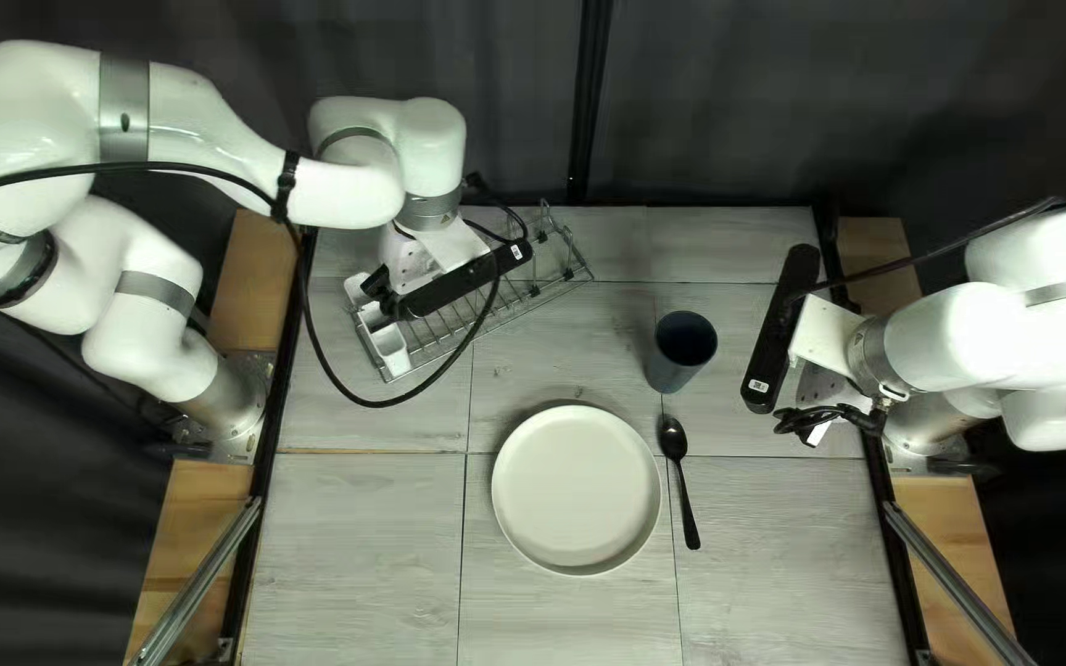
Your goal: Pick up and place plate onto table. Place down one fork to the left of the plate. Place spoon and knife to the right of the plate. Place cup above the knife and spoon
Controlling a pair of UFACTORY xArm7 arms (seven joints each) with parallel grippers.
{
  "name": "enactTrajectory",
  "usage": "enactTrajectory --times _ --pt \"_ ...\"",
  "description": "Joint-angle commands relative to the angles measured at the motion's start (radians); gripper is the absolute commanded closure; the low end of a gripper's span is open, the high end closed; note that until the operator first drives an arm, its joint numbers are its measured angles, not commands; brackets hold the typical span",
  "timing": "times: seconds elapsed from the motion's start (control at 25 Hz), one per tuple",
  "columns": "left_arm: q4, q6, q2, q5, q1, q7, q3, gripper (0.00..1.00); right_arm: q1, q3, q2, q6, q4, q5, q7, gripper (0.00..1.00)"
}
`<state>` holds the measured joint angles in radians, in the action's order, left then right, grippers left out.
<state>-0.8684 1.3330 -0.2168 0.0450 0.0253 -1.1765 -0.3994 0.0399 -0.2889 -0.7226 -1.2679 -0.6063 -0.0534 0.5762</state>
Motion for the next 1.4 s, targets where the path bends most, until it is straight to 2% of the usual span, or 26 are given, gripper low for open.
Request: enactTrajectory --times 0.04,0.52,0.6,0.76,0.84,1.12,1.2,1.32,1.36,1.4 --pt "-0.006 0.005 0.009 0.001 0.003 0.021 0.006 0.97 0.000 0.000 0.000 0.000 0.000 0.000 0.000 0.00" --pt "-0.145 0.161 -0.058 -0.023 0.016 0.158 0.065 0.98 0.000 0.000 0.000 0.000 0.000 0.000 0.000 0.00" --pt "-0.197 0.205 -0.075 -0.017 0.012 0.193 0.069 0.98 0.000 0.000 0.000 0.000 0.000 0.000 0.000 0.00" --pt "-0.292 0.231 -0.097 0.041 -0.016 0.301 0.051 1.00 0.000 0.000 0.000 0.000 0.000 0.000 0.000 0.00" --pt "-0.307 0.212 -0.110 0.072 -0.036 0.354 0.034 1.00 0.000 0.000 0.000 0.000 0.000 0.000 0.000 0.00" --pt "-0.307 0.212 -0.110 0.072 -0.036 0.354 0.034 1.00 0.000 0.000 0.000 0.000 0.000 0.000 0.000 0.00" --pt "-0.282 0.166 -0.127 0.128 -0.056 0.370 0.002 1.00 0.000 0.000 0.000 0.000 0.000 0.000 0.000 0.00" --pt "-0.106 -0.048 -0.281 0.231 -0.111 0.491 0.008 1.00 0.000 0.000 0.000 0.000 0.000 0.000 0.000 0.00" --pt "-0.045 -0.122 -0.329 0.249 -0.129 0.553 0.036 1.00 0.000 0.000 0.000 0.000 0.000 0.000 0.000 0.00" --pt "-0.031 -0.143 -0.342 0.248 -0.133 0.576 0.050 1.00 0.000 0.000 0.000 0.000 0.000 0.000 0.000 0.00"
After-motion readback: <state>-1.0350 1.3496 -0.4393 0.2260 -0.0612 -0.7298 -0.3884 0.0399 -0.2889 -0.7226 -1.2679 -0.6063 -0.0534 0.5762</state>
